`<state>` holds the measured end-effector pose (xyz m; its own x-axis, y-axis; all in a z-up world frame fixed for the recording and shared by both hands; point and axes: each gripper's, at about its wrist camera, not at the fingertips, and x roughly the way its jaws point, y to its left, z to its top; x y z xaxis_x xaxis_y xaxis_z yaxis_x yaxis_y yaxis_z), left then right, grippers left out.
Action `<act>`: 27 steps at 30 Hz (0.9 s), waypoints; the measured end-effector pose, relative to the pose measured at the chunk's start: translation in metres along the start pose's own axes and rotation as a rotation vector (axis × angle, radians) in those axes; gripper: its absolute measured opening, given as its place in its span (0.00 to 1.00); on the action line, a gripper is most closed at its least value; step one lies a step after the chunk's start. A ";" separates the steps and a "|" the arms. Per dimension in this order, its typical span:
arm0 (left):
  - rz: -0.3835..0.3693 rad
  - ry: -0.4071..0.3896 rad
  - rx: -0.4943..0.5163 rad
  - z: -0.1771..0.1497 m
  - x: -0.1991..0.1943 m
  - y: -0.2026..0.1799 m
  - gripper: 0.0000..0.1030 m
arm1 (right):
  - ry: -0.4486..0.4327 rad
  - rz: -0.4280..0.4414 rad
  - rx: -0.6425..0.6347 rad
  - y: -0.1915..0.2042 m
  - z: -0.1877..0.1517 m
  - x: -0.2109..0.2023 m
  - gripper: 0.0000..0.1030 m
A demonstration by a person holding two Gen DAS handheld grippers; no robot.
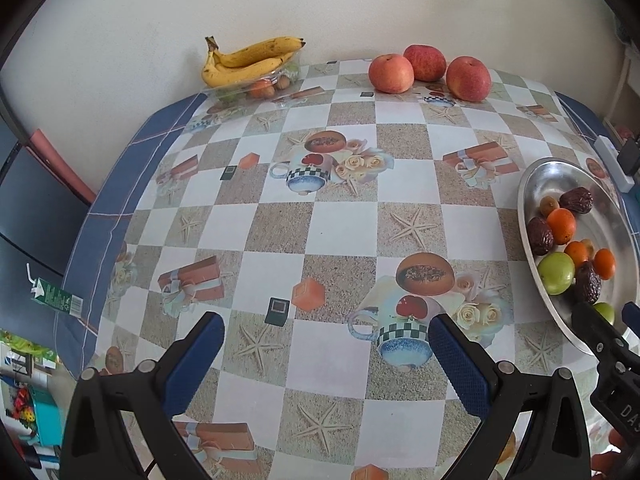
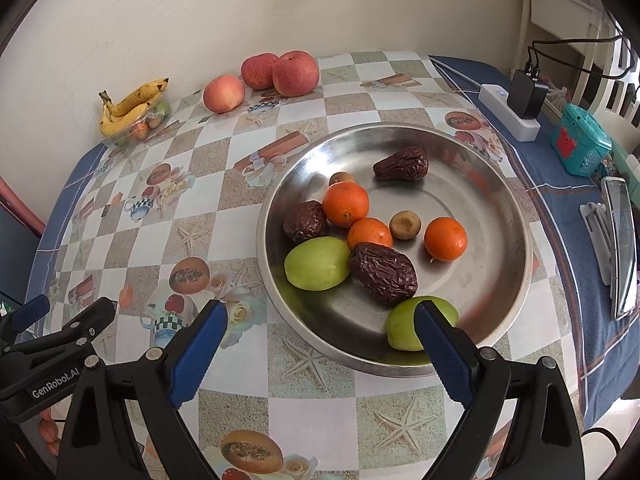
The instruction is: Organize fruits
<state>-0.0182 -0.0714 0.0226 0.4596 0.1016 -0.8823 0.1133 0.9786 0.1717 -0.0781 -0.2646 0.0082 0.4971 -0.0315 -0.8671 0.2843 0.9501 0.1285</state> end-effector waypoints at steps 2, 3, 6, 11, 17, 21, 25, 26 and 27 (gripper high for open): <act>0.000 0.011 -0.013 0.000 0.002 0.002 1.00 | 0.002 -0.001 -0.004 0.001 0.000 0.001 0.92; 0.000 0.017 -0.019 0.000 0.003 0.003 1.00 | 0.004 -0.001 -0.005 0.001 0.000 0.001 0.92; 0.001 0.041 -0.039 0.000 0.007 0.007 1.00 | 0.009 -0.005 -0.013 0.002 0.000 0.002 0.92; 0.000 0.055 -0.051 -0.001 0.009 0.009 1.00 | 0.018 -0.011 -0.019 0.003 -0.001 0.004 0.92; -0.006 0.065 -0.054 0.000 0.010 0.010 1.00 | 0.032 -0.020 -0.021 0.002 -0.002 0.007 0.92; -0.022 0.079 -0.058 -0.001 0.012 0.010 1.00 | 0.040 -0.021 -0.021 0.002 -0.002 0.008 0.92; -0.023 0.085 -0.064 -0.001 0.013 0.011 1.00 | 0.042 -0.023 -0.026 0.003 -0.002 0.009 0.92; -0.023 0.085 -0.066 -0.001 0.013 0.011 1.00 | 0.042 -0.024 -0.028 0.004 -0.002 0.009 0.92; -0.024 0.085 -0.068 -0.001 0.014 0.012 1.00 | 0.043 -0.024 -0.030 0.004 -0.002 0.009 0.92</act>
<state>-0.0112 -0.0585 0.0123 0.3803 0.0903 -0.9204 0.0624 0.9905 0.1229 -0.0743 -0.2602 -0.0006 0.4545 -0.0415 -0.8898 0.2708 0.9581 0.0937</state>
